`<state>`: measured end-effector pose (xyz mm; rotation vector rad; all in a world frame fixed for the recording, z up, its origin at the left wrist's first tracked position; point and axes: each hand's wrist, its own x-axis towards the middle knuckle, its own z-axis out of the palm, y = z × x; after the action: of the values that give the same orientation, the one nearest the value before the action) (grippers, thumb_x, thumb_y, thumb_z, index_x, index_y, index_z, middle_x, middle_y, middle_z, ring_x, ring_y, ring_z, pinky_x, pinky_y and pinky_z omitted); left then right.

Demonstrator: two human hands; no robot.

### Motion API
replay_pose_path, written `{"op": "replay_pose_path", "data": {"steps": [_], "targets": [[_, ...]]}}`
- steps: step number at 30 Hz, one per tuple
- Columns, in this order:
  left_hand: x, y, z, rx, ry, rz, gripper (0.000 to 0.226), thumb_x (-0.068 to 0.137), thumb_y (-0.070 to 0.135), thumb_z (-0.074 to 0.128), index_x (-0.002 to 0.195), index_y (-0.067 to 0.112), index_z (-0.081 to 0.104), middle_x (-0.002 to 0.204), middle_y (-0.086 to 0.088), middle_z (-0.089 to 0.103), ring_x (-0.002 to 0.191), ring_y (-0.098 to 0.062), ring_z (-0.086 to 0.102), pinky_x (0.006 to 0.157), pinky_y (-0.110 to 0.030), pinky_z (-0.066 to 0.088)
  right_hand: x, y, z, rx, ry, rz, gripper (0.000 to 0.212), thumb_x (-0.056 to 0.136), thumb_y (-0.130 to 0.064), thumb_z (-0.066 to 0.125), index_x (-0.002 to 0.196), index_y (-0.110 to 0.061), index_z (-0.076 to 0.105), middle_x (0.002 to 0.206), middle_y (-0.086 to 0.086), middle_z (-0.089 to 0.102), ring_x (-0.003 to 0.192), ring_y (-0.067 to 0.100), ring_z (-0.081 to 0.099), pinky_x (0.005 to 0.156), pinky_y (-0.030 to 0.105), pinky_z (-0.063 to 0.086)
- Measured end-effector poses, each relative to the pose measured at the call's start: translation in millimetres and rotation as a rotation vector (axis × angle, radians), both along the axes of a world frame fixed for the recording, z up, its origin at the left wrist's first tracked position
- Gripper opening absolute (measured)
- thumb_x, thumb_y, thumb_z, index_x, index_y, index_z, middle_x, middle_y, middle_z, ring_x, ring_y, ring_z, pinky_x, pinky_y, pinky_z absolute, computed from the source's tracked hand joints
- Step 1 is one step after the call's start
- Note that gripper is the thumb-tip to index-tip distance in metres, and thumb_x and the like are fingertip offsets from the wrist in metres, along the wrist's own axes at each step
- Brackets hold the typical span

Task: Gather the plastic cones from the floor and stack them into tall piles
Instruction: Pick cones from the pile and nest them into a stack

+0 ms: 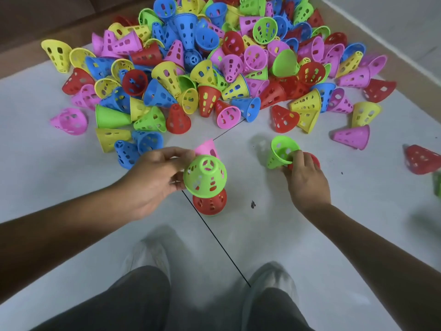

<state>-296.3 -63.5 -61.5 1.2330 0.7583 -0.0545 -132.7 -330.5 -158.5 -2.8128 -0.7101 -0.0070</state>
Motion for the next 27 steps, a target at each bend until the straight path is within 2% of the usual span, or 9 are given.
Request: {"op": "replay_pose_path", "data": {"steps": [5,8,12,15,17,20,23,27], "targets": [[-13,-11,-23,0.131,0.019,-0.031,0.013,0.094,0.018,0.066,0.101,0.007,0.069,0.089,-0.011,0.072,0.084,-0.024,0.064,0.085,-0.046,0.054,-13,-6,1,0.03,-0.012,-0.037,0.025,0.098,-0.025,0.055,0.109,-0.002,0.053,0.098,0.022,0.06,0.087,0.045,0.056,0.071,0.05,0.046],[-15,-10,-33,0.225,0.023,-0.039,0.014,0.095,0.016,0.067,0.105,0.006,0.067,0.095,-0.016,0.075,0.084,-0.021,0.067,0.078,-0.039,0.059,-18,-5,2,0.059,0.001,-0.079,0.025,0.1,-0.026,0.055,0.109,-0.003,0.051,0.096,0.022,0.059,0.086,0.046,0.056,0.073,0.048,0.044],[-17,-3,-36,0.367,-0.015,-0.079,0.013,0.094,0.016,0.069,0.106,0.01,0.067,0.1,-0.012,0.076,0.085,-0.017,0.07,0.072,-0.026,0.06,-28,-4,3,0.107,0.072,-0.132,0.029,0.103,-0.032,0.05,0.11,-0.004,0.046,0.099,0.022,0.059,0.081,0.046,0.057,0.064,0.043,0.039],[-20,5,-33,0.434,-0.05,-0.074,0.016,0.092,0.02,0.072,0.105,0.013,0.067,0.101,-0.01,0.076,0.088,-0.012,0.069,0.079,-0.034,0.059,-37,-3,4,0.145,0.129,-0.185,0.027,0.102,-0.033,0.049,0.11,-0.007,0.045,0.1,0.018,0.06,0.082,0.044,0.059,0.068,0.049,0.048],[-20,9,-27,0.459,-0.103,-0.051,0.018,0.091,0.019,0.074,0.106,0.011,0.067,0.1,-0.009,0.076,0.087,-0.01,0.069,0.082,-0.036,0.056,-42,-3,6,0.195,0.18,-0.224,0.026,0.103,-0.032,0.05,0.111,-0.008,0.046,0.098,0.013,0.061,0.085,0.041,0.06,0.07,0.046,0.048],[-19,13,-15,0.477,-0.195,-0.064,0.014,0.089,0.023,0.077,0.097,0.017,0.067,0.091,-0.006,0.076,0.081,-0.012,0.067,0.078,-0.035,0.054,-49,-3,9,0.259,0.216,-0.249,0.024,0.104,-0.032,0.05,0.111,-0.009,0.048,0.098,0.01,0.062,0.089,0.036,0.059,0.072,0.044,0.045],[-21,13,-2,0.515,-0.278,-0.09,0.009,0.09,0.028,0.073,0.088,0.023,0.065,0.073,0.002,0.066,0.07,-0.011,0.058,0.071,-0.032,0.05,-56,-5,14,0.301,0.268,-0.265,0.024,0.105,-0.033,0.047,0.112,-0.011,0.049,0.1,0.006,0.063,0.088,0.031,0.058,0.073,0.041,0.045],[-23,7,14,0.572,-0.331,-0.12,0.02,0.099,0.023,0.062,0.084,0.011,0.059,0.063,0.0,0.049,0.061,-0.016,0.048,0.061,-0.024,0.044,-68,-7,25,0.471,0.4,-0.325,0.022,0.106,-0.036,0.044,0.106,-0.016,0.05,0.089,0.004,0.065,0.075,0.024,0.057,0.068,0.036,0.046]]}}
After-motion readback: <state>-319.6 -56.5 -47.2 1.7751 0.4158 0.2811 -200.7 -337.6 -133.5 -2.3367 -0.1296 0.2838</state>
